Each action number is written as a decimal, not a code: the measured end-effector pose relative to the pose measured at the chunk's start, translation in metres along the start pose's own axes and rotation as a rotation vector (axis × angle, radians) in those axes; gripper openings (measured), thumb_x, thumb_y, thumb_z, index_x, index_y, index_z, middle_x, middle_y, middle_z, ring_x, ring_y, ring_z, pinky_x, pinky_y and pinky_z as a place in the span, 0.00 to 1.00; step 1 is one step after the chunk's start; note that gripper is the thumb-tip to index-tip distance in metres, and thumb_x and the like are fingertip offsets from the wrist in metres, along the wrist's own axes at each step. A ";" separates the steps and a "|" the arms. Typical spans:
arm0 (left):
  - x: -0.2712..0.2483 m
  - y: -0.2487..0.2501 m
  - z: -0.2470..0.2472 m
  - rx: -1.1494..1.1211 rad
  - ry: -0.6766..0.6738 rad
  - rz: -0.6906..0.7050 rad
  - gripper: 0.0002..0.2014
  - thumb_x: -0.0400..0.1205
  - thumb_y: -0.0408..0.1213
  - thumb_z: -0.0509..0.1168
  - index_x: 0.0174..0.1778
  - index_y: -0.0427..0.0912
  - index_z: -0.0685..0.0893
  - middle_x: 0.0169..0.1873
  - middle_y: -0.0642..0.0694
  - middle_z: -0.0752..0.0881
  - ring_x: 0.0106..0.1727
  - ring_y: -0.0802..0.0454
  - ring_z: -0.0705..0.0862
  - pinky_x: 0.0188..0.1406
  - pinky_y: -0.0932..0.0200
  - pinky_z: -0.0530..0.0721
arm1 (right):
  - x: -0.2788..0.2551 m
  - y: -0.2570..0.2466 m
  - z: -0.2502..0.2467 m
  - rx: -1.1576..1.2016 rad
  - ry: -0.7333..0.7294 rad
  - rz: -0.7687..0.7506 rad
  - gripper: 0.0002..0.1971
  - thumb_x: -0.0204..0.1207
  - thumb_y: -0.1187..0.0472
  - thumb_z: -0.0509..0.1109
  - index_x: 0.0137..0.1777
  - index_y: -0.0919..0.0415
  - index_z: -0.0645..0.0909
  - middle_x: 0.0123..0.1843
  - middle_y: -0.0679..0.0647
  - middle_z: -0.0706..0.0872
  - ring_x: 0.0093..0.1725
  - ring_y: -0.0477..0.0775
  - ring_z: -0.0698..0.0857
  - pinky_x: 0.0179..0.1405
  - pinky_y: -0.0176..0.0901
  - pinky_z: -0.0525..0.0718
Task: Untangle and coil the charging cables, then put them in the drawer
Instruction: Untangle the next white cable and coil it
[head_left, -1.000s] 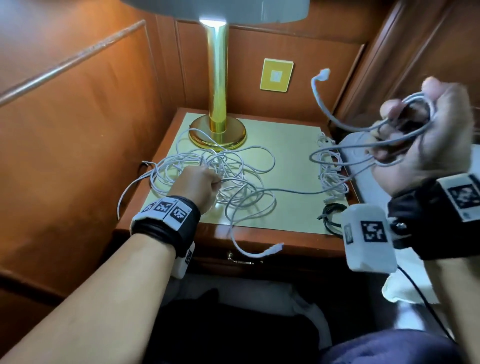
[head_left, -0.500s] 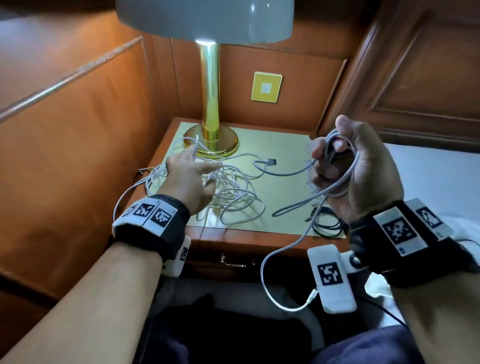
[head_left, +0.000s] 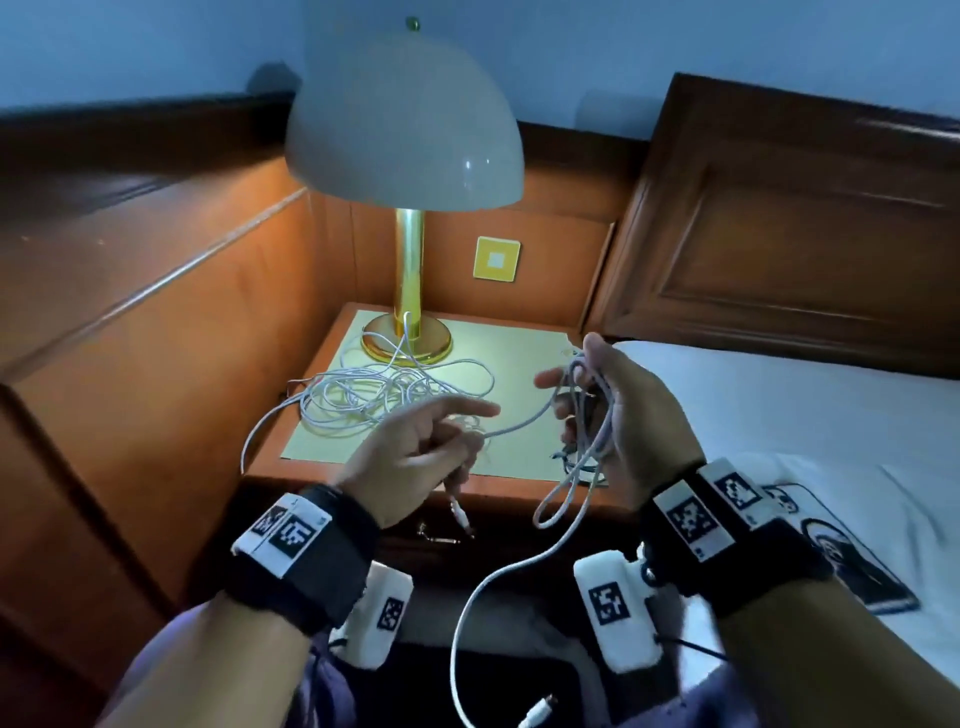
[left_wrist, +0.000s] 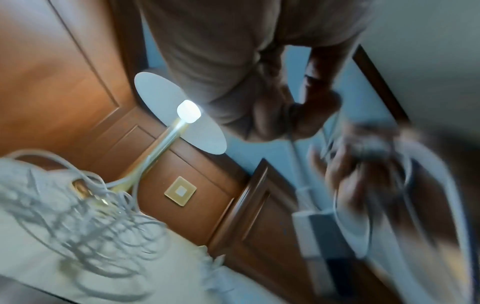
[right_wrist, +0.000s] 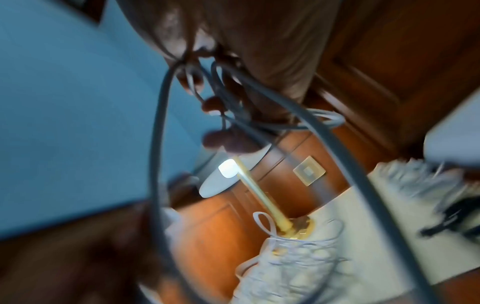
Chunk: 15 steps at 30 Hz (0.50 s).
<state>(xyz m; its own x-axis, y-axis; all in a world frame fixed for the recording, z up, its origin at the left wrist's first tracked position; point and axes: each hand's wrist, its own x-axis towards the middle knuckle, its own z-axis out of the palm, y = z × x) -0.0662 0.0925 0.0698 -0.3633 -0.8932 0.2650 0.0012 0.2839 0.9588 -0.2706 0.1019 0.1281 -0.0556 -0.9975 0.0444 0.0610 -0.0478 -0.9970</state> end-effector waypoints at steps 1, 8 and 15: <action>-0.004 0.005 0.001 -0.070 0.037 -0.020 0.14 0.86 0.25 0.63 0.63 0.42 0.86 0.27 0.40 0.78 0.23 0.50 0.75 0.22 0.64 0.74 | -0.004 0.002 -0.005 -0.139 0.013 0.025 0.23 0.89 0.46 0.57 0.54 0.68 0.78 0.48 0.55 0.91 0.36 0.52 0.86 0.33 0.45 0.82; -0.014 0.040 0.023 -0.454 0.175 -0.053 0.13 0.88 0.31 0.58 0.53 0.39 0.90 0.32 0.43 0.84 0.29 0.48 0.88 0.17 0.65 0.73 | -0.056 0.061 -0.037 -0.765 -0.305 0.521 0.21 0.84 0.38 0.62 0.63 0.54 0.82 0.57 0.63 0.86 0.42 0.56 0.88 0.33 0.47 0.86; 0.007 0.012 0.057 -0.601 -0.049 -0.197 0.22 0.84 0.31 0.51 0.71 0.31 0.80 0.65 0.34 0.87 0.68 0.38 0.85 0.45 0.50 0.90 | -0.042 0.070 -0.065 -1.082 -0.145 0.171 0.22 0.81 0.40 0.67 0.37 0.58 0.85 0.34 0.50 0.86 0.37 0.47 0.83 0.38 0.43 0.76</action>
<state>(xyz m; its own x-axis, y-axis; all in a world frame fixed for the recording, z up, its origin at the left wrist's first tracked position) -0.1217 0.1096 0.0772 -0.4519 -0.8878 0.0867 0.4480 -0.1418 0.8827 -0.3290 0.1435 0.0524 -0.0075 -0.9867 -0.1627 -0.8513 0.0916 -0.5166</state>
